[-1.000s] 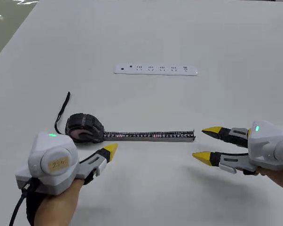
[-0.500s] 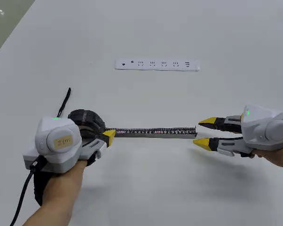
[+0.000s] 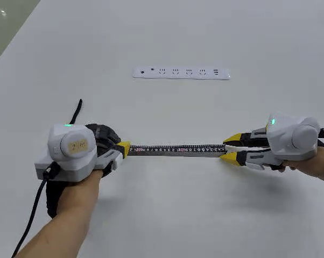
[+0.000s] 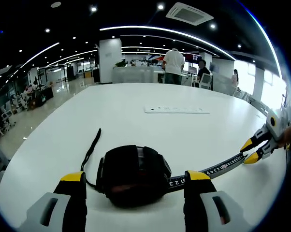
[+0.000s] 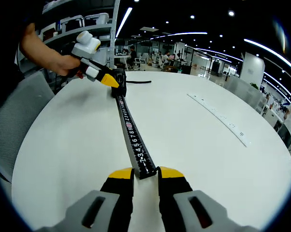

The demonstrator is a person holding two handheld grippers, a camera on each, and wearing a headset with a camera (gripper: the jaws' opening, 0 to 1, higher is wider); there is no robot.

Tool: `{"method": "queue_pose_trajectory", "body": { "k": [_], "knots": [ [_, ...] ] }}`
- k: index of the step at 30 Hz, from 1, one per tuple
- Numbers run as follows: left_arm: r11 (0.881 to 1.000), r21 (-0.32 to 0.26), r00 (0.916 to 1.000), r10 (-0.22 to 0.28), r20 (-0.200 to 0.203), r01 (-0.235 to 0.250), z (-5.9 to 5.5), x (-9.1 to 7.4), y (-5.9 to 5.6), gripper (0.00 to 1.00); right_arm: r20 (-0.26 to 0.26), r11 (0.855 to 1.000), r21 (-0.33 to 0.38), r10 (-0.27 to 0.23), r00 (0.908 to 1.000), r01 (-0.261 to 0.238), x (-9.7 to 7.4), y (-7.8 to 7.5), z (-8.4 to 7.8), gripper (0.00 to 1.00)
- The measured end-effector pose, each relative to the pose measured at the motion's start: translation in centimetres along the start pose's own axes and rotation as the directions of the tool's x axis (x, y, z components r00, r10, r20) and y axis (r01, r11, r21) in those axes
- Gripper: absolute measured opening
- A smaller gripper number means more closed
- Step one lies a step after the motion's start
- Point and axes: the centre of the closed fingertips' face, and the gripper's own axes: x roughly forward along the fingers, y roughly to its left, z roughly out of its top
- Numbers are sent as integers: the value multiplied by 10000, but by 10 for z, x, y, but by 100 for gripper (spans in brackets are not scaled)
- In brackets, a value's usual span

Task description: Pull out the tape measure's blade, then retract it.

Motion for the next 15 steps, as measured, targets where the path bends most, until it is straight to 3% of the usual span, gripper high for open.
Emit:
{"method": "queue_pose_trajectory", "body": {
  "k": [15],
  "knots": [
    [9984,-533,9998,175,-99,-180,0,5,1,72,-54,9996,-267,81,10000,-82,2,-1,-2,12]
  ]
}}
